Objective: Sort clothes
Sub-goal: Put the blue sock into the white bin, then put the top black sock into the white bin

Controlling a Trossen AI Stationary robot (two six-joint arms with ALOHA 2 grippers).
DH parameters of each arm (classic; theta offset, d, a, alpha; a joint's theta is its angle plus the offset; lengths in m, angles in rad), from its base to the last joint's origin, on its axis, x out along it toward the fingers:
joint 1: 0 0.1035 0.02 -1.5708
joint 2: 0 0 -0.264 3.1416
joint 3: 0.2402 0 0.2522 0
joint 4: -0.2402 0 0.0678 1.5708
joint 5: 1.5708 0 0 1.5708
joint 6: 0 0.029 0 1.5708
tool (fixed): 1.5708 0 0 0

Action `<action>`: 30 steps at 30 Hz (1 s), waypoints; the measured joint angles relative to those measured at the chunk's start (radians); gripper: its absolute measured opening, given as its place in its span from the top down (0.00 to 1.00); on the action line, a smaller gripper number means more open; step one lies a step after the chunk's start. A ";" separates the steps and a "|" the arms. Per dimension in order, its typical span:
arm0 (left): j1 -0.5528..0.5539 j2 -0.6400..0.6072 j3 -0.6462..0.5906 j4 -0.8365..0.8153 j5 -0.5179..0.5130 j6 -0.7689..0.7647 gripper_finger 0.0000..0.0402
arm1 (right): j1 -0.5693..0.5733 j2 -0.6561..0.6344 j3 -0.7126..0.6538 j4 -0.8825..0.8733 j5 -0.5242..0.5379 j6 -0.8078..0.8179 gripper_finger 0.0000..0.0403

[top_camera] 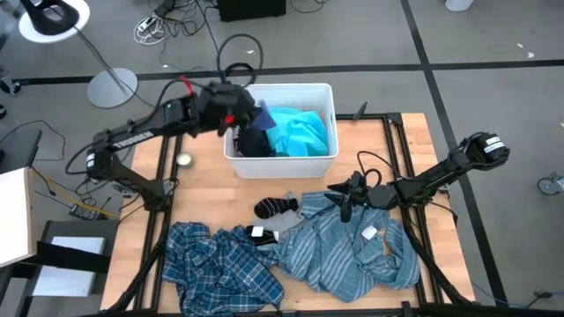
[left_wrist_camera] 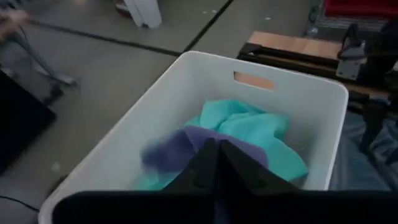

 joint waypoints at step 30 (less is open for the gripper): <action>-0.435 -0.339 -0.548 0.224 0.057 -0.242 0.77 | 0.022 0.211 0.307 -0.087 -0.108 -0.437 0.60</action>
